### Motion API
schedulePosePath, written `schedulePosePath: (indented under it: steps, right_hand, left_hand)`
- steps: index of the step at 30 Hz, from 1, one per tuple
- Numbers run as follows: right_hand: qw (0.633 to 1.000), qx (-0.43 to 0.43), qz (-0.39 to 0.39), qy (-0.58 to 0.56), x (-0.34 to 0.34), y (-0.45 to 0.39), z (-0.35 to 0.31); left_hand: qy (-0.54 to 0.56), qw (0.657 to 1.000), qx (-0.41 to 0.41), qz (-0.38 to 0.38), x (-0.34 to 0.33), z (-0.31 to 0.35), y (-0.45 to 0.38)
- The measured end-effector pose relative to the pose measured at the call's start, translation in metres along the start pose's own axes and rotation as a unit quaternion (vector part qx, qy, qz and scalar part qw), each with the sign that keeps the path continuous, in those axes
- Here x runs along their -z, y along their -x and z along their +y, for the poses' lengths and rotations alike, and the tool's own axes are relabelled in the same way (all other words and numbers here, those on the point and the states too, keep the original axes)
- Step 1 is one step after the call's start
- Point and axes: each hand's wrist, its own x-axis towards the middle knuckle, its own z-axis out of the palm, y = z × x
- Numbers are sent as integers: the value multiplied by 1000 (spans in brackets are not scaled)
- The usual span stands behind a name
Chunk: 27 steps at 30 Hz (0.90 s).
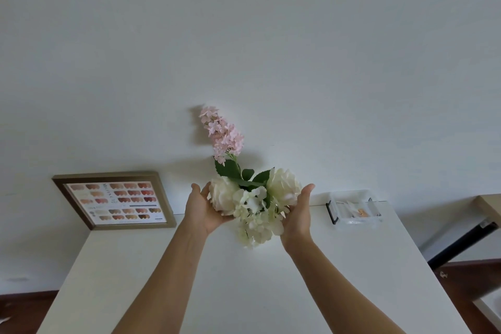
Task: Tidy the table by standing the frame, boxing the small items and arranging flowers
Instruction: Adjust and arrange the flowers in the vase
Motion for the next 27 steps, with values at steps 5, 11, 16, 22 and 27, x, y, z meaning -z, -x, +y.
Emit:
schedulePosePath:
  steps: [5, 11, 16, 22, 27]
  right_hand:
    - [995, 87, 13, 46, 8, 2, -5]
    - [976, 175, -1, 126, 9, 10, -9]
    - [969, 194, -19, 153, -2, 23, 2]
    - [966, 206, -19, 156, -7, 33, 14]
    - [967, 210, -10, 146, -2, 32, 10]
  left_hand:
    - [-133, 985, -76, 73, 5, -13, 12]
    - [-287, 902, -292, 139, -3, -68, 39]
    - [-244, 903, -315, 158, -19, -84, 42]
    - [-222, 912, -311, 147, -28, -65, 31]
    - [-213, 919, -294, 151, -21, -55, 29]
